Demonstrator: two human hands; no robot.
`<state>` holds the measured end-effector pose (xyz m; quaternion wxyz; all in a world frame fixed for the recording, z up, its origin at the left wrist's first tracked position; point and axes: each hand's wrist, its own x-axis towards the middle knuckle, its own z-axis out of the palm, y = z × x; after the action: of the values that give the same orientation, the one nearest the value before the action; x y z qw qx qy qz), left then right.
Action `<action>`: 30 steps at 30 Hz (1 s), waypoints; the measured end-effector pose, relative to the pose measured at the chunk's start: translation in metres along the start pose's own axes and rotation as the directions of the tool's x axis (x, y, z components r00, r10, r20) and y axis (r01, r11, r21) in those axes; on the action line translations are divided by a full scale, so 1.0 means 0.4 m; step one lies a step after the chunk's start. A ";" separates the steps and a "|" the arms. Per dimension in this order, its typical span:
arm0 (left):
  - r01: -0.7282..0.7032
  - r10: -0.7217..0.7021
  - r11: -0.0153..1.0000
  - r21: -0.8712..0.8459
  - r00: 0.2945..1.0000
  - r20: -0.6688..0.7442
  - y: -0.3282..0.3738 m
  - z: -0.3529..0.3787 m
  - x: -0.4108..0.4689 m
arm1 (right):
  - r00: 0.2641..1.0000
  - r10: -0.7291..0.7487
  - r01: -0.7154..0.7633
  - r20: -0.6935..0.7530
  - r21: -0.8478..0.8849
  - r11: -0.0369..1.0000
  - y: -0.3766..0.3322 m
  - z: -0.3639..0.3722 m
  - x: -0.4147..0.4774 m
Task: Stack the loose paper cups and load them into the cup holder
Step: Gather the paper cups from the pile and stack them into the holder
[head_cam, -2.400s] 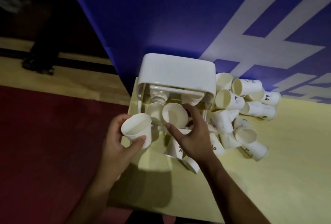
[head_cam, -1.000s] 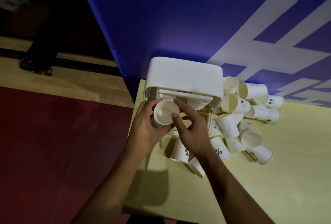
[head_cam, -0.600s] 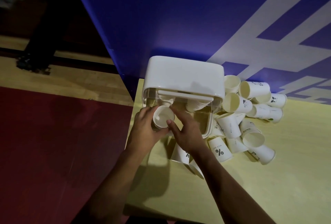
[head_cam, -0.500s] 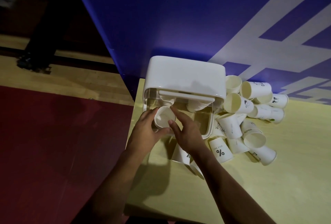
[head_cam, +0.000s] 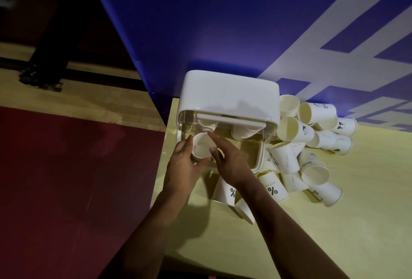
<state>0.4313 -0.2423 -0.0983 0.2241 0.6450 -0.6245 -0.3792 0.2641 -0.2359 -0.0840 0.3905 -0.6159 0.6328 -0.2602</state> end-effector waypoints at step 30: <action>-0.560 0.319 0.590 0.581 0.823 0.470 0.486 0.613 -0.093 | 0.753 0.510 -0.421 -0.416 0.292 0.859 0.423 -0.536 -0.483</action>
<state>0.1218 -0.1838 -0.0923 -0.0514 0.4329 -0.8883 -0.1445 -0.0205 -0.0605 -0.0676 0.3278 -0.3160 0.8167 -0.3546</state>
